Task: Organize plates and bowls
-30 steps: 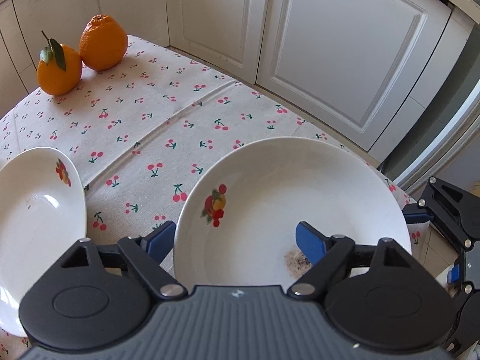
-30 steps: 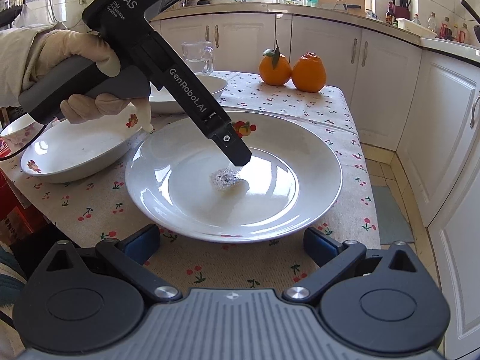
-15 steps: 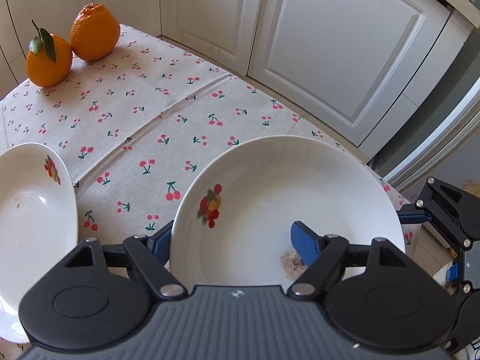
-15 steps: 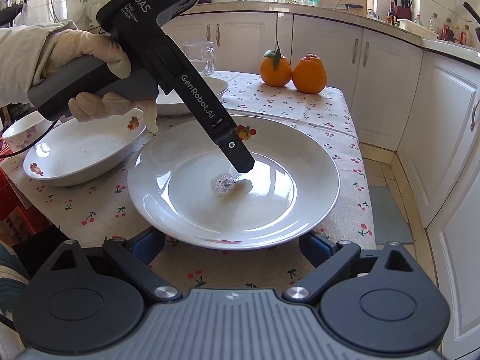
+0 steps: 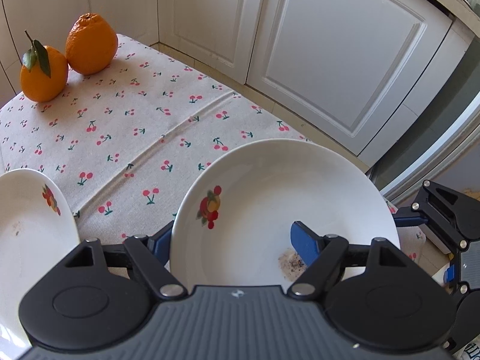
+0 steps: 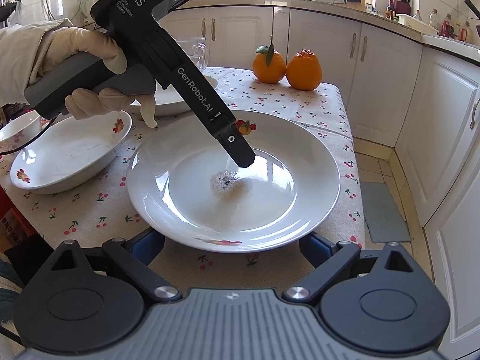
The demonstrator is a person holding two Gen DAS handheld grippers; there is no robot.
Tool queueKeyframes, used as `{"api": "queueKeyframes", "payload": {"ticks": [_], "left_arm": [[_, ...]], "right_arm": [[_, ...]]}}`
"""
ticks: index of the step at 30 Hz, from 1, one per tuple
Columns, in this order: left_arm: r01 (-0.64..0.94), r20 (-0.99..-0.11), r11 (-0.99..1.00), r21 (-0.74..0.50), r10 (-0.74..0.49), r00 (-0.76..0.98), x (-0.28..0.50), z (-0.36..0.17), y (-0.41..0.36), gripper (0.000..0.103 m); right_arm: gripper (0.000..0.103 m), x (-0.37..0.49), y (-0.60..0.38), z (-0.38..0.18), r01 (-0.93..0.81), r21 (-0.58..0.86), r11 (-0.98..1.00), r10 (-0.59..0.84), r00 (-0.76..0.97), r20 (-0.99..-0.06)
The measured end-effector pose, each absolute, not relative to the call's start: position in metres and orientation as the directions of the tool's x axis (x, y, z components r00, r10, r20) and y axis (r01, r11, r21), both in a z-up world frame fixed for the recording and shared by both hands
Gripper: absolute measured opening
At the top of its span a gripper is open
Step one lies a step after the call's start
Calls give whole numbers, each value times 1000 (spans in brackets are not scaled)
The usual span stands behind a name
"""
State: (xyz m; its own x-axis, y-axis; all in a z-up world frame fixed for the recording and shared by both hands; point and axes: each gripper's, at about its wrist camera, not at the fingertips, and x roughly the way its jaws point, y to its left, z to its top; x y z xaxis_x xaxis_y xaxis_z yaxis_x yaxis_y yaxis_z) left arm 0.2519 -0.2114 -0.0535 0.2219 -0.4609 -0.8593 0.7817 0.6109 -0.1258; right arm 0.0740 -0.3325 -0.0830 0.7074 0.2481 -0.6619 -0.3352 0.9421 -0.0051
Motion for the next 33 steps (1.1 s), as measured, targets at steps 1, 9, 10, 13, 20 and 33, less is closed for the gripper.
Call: {"api": "queueKeyframes", "payload": {"ticks": [1,9,10,13,20,33], "left_arm": [[781,-859,611,-129,-463,220,256,-54,-213,79],[775,-850,617,-136,-475,228,279,-56,-225,79],[773,-849,619,-136,-476,231,282,-56,-226,79],[772,-844,621,-138,-482,237,290,-57,-229,79],[770,-840,624,-138,-486,243,302,-59,-235,79],[768,-839,628,-129,-482,252,315,-61,-245,79]], "right_arm": [[98,76,-334,-83,-334,-6,942,247,707,-663],[98,102,-346,-83,-326,-15,945,233,706,-669],[98,105,-348,-82,-325,-18,946,230,708,-668],[98,115,-350,-82,-322,-26,946,223,710,-668],[98,130,-357,-84,-313,-15,950,223,709,-669],[98,143,-362,-86,-282,-13,959,200,710,-676]]}}
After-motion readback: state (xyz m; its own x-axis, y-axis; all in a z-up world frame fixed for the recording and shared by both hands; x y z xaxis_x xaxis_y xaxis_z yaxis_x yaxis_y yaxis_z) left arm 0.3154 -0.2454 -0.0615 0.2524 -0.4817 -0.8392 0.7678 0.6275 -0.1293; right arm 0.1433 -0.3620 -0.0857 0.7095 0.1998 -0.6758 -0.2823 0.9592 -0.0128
